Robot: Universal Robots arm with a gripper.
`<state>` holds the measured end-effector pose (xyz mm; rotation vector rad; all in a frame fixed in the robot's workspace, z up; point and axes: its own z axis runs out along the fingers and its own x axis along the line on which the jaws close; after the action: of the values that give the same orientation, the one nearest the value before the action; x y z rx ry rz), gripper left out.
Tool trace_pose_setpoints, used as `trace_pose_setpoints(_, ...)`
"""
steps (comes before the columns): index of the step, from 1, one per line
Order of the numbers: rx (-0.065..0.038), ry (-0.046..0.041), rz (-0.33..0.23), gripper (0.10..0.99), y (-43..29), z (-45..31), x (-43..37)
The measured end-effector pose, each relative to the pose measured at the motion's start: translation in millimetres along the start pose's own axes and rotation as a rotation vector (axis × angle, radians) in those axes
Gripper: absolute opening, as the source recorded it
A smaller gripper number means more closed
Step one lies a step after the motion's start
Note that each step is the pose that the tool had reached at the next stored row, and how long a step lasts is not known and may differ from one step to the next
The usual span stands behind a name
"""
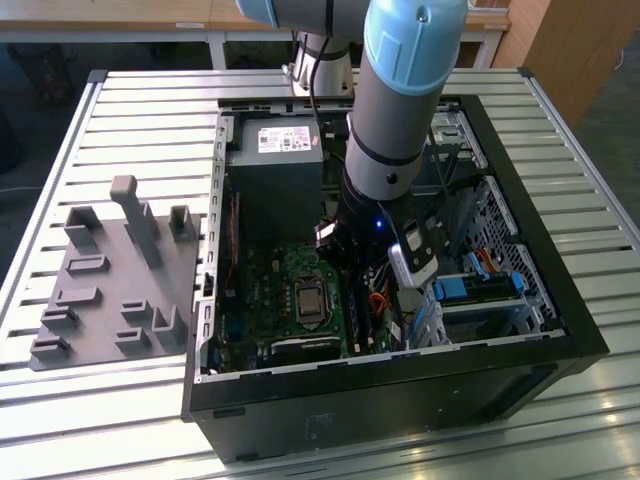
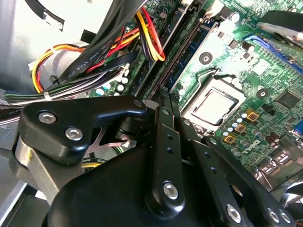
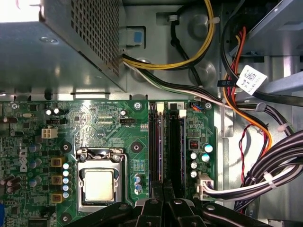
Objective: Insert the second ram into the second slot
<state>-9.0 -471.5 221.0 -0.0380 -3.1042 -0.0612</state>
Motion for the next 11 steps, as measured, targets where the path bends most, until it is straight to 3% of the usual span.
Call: trace_pose_setpoints(11, 0.0, 0.0, 0.001, 0.114, -0.3, 1.6, -0.1)
